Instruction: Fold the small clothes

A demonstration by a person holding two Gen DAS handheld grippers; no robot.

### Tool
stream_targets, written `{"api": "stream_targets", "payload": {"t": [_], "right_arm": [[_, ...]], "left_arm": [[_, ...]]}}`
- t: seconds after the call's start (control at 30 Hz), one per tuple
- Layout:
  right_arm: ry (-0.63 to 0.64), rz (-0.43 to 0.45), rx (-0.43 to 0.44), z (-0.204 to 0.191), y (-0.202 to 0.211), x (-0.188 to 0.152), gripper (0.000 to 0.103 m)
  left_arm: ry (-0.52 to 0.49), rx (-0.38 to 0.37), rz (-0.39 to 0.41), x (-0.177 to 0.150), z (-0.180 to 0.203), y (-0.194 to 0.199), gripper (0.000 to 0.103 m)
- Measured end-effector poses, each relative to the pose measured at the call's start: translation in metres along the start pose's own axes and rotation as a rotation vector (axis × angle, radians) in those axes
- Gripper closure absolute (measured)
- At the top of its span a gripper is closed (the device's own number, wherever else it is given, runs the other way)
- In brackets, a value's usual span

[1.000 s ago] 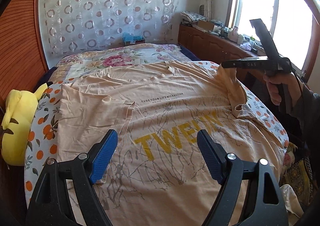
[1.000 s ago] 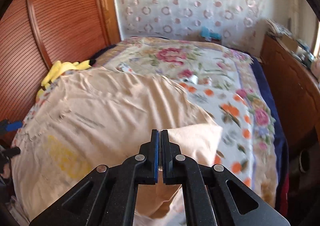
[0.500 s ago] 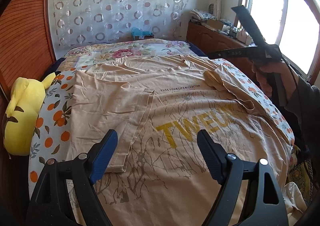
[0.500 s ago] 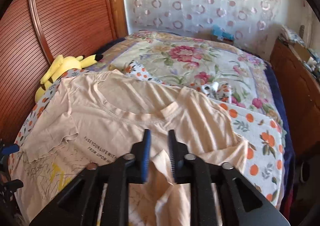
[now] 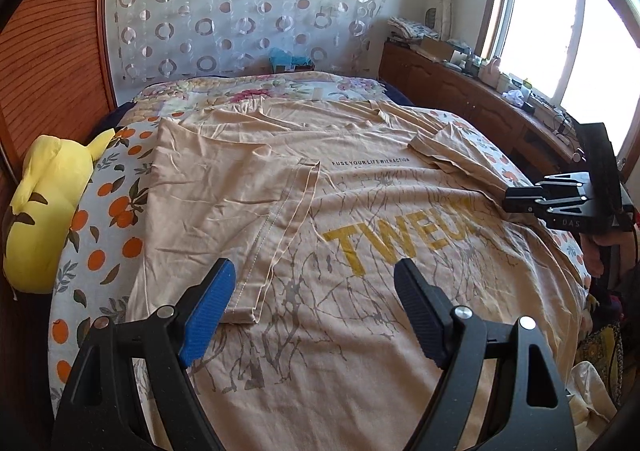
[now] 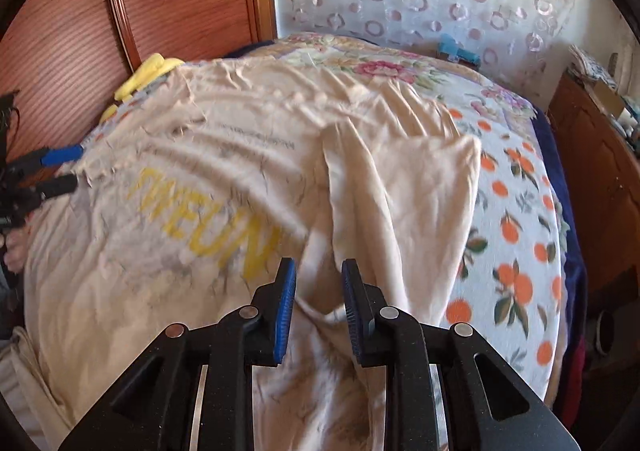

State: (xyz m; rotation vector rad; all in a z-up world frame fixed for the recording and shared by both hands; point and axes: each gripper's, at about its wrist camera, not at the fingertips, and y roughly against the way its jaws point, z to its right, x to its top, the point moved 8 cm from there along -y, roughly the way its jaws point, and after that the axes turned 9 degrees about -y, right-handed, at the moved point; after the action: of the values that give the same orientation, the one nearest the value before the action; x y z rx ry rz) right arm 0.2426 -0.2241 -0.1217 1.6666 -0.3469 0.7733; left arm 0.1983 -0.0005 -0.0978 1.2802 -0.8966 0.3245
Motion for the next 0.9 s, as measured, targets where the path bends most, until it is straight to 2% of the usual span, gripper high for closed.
{"api": "stream_targets", "payload": {"t": [0.13,0.33,0.37,0.47,0.7,0.73,0.83,0.9], "right_arm": [[-0.010,0.004,-0.052,0.010,-0.002,-0.009,0.079],[0.017,0.020,-0.049,-0.002,0.002,-0.008,0.080],[0.030,0.024,-0.038,-0.005,0.003,-0.009,0.093],[0.061,0.024,-0.006,-0.014,0.002,-0.012,0.101],[0.067,0.079,0.130,-0.035,0.030,-0.011,0.102],[0.071,0.082,0.127,-0.035,0.033,-0.012,0.102],[0.079,0.105,0.032,-0.021,0.034,-0.012,0.102],[0.054,0.100,-0.021,-0.008,0.029,-0.012,0.093]], "left_arm": [[-0.007,0.007,-0.013,-0.004,0.000,-0.002,0.021],[-0.001,0.009,-0.018,-0.007,-0.002,-0.003,0.021],[-0.001,0.008,-0.019,-0.007,-0.002,-0.003,0.021],[-0.004,0.008,-0.021,-0.008,-0.001,-0.003,0.021],[0.004,0.007,-0.023,-0.010,0.000,-0.004,0.021],[0.006,0.005,-0.022,-0.010,0.001,-0.004,0.021],[0.006,-0.001,-0.025,-0.011,0.003,-0.005,0.021],[0.000,-0.003,-0.028,-0.013,0.006,-0.007,0.021]]}}
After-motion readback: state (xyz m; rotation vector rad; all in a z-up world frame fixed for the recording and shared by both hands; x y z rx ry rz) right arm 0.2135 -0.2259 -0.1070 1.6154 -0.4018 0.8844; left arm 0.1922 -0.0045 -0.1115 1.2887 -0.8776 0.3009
